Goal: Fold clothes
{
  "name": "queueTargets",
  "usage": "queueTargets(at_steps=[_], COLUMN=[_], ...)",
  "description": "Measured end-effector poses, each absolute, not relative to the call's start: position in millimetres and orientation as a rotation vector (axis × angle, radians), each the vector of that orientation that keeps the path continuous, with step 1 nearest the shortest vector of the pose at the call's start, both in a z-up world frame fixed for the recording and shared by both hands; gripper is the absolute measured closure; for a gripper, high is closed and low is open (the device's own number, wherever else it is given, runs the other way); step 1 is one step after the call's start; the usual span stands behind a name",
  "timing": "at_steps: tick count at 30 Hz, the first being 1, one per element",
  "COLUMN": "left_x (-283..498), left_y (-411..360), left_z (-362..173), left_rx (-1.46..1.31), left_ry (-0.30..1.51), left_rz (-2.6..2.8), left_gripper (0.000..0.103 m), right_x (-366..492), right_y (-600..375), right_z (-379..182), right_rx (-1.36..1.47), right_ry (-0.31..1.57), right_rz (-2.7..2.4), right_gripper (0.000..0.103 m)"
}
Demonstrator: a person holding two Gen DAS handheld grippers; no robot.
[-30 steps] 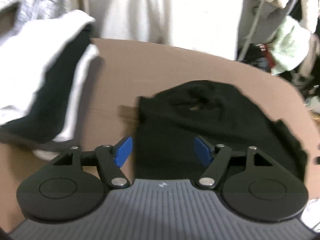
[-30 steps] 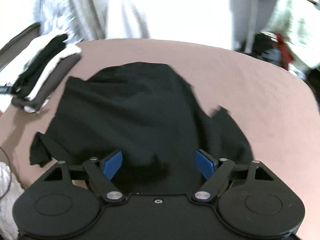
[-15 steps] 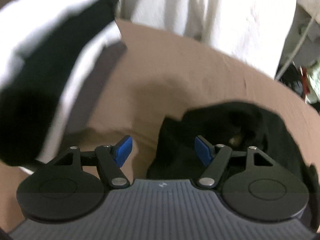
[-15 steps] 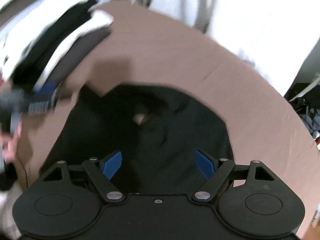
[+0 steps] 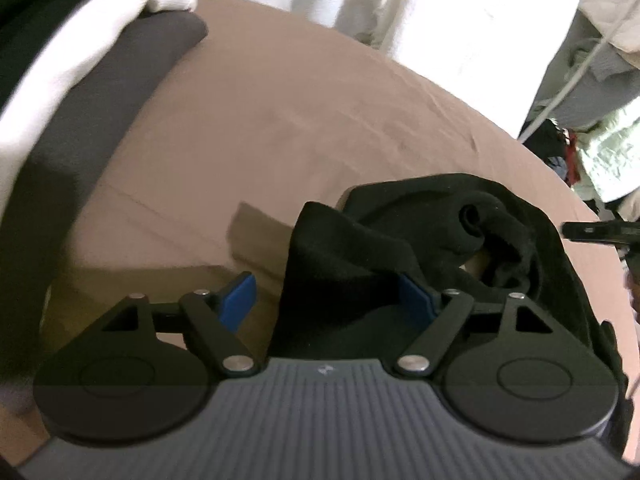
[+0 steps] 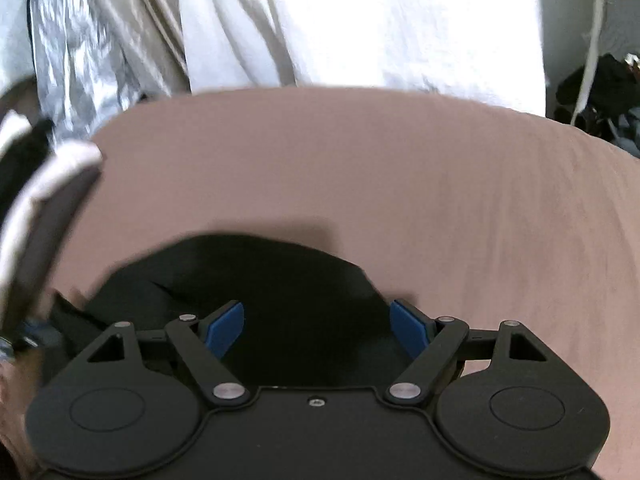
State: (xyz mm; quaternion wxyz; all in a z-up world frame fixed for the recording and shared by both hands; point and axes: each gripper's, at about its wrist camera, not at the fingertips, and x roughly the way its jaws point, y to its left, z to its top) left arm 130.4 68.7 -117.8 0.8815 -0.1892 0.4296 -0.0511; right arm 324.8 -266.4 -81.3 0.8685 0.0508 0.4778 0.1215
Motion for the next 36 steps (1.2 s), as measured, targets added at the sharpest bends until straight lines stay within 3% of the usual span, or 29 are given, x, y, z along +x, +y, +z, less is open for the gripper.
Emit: queueTargets(at_steps=[6, 8, 9, 10, 11, 15, 24, 27, 36], left_x=[149.5, 150.9, 149.9, 147.5, 144.5, 125.5, 117.0, 112.8, 139.0], left_y=[62.6, 55.2, 50.4, 45.7, 41.1, 14.7, 14.9, 2.2, -6.7], left_z=[-138.7, -136.5, -134.1, -130.1, -125.4, -97.2, -13.2, 0.8, -86.5], left_rx=[-0.398, -0.335, -0.304, -0.290, -0.283, -0.094, -0.293, -0.212, -0.203], left_ry=[0.953, 0.934, 0.922, 0.909, 0.895, 0.772, 0.541, 0.514, 0.820], left_rz=[-0.107, -0.107, -0.119, -0.130, -0.138, -0.116, -0.208, -0.223, -0.236], left_gripper=[0.025, 0.033, 0.057, 0.082, 0.082, 0.086, 0.086, 0.086, 0.086], right_x=[355.6, 362.1, 355.8, 349.5, 343.1, 313.9, 276.6, 271.3, 240.7], right_y=[-247.2, -237.9, -230.0, -222.1, -215.7, -222.0, -286.4, -300.4, -364.3], right_z=[-112.4, -123.7, -122.1, -120.5, -118.2, -90.3, 18.8, 42.1, -43.0], right_rx=[0.056, 0.076, 0.027, -0.021, -0.058, -0.061, 0.002, -0.005, 0.105], right_ry=[1.033, 1.059, 1.029, 0.999, 0.970, 0.849, 0.528, 0.450, 0.681], right_rz=[0.242, 0.230, 0.240, 0.250, 0.255, 0.190, -0.032, -0.140, -0.307], right_gripper=[0.017, 0.018, 0.037, 0.074, 0.095, 0.096, 0.096, 0.096, 0.096])
